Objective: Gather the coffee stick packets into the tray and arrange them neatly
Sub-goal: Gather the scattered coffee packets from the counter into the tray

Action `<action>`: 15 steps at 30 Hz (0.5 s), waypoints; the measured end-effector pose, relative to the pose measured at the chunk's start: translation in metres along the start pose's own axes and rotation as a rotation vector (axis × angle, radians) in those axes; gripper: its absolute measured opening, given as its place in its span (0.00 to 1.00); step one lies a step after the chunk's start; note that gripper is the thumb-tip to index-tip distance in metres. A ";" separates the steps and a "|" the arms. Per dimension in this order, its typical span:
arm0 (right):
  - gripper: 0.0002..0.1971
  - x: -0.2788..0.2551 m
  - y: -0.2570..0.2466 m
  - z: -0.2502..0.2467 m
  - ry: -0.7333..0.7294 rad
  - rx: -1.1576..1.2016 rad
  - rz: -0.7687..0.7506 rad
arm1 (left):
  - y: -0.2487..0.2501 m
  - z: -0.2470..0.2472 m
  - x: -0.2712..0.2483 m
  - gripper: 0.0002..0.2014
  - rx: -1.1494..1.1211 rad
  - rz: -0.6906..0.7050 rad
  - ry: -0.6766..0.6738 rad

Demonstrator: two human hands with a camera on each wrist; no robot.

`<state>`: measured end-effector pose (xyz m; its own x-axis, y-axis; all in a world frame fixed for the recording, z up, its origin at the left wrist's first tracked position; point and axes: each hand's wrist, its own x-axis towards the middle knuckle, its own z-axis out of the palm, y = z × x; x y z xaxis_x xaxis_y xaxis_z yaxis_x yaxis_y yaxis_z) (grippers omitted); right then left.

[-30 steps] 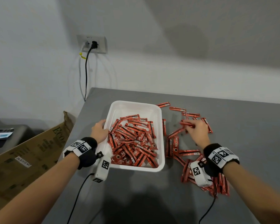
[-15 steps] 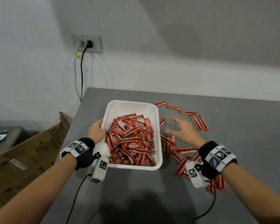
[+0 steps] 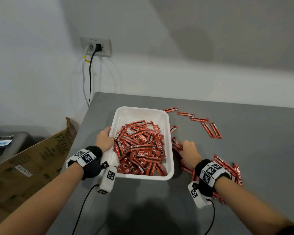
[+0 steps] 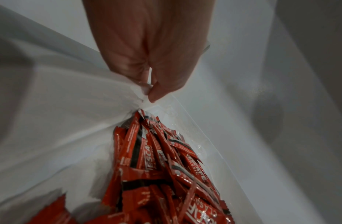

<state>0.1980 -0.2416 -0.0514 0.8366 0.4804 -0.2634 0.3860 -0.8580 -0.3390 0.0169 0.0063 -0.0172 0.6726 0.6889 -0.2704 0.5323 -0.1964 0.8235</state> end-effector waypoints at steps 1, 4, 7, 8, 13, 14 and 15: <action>0.06 0.002 0.001 -0.005 0.013 0.033 0.037 | -0.001 0.000 0.001 0.23 0.002 0.001 0.002; 0.08 0.001 0.001 -0.032 0.128 0.184 0.048 | -0.002 0.001 0.000 0.23 0.002 0.009 0.001; 0.10 -0.018 -0.022 -0.058 0.218 0.414 -0.086 | -0.002 0.002 0.002 0.23 -0.027 0.004 -0.004; 0.13 -0.026 -0.036 -0.062 0.181 0.475 -0.152 | -0.003 0.001 0.002 0.23 -0.026 0.005 -0.003; 0.36 -0.037 -0.057 -0.068 -0.007 0.253 -0.259 | -0.005 0.001 0.004 0.22 -0.006 0.016 -0.002; 0.39 -0.033 -0.041 -0.071 -0.004 0.170 -0.237 | -0.005 0.001 0.004 0.22 -0.001 0.021 0.001; 0.42 -0.032 -0.022 -0.077 -0.032 0.069 -0.209 | -0.006 0.001 0.004 0.21 0.001 0.029 0.005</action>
<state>0.1925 -0.2517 0.0341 0.7279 0.6530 -0.2091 0.5213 -0.7252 -0.4498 0.0170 0.0097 -0.0237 0.6852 0.6862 -0.2441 0.5131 -0.2169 0.8305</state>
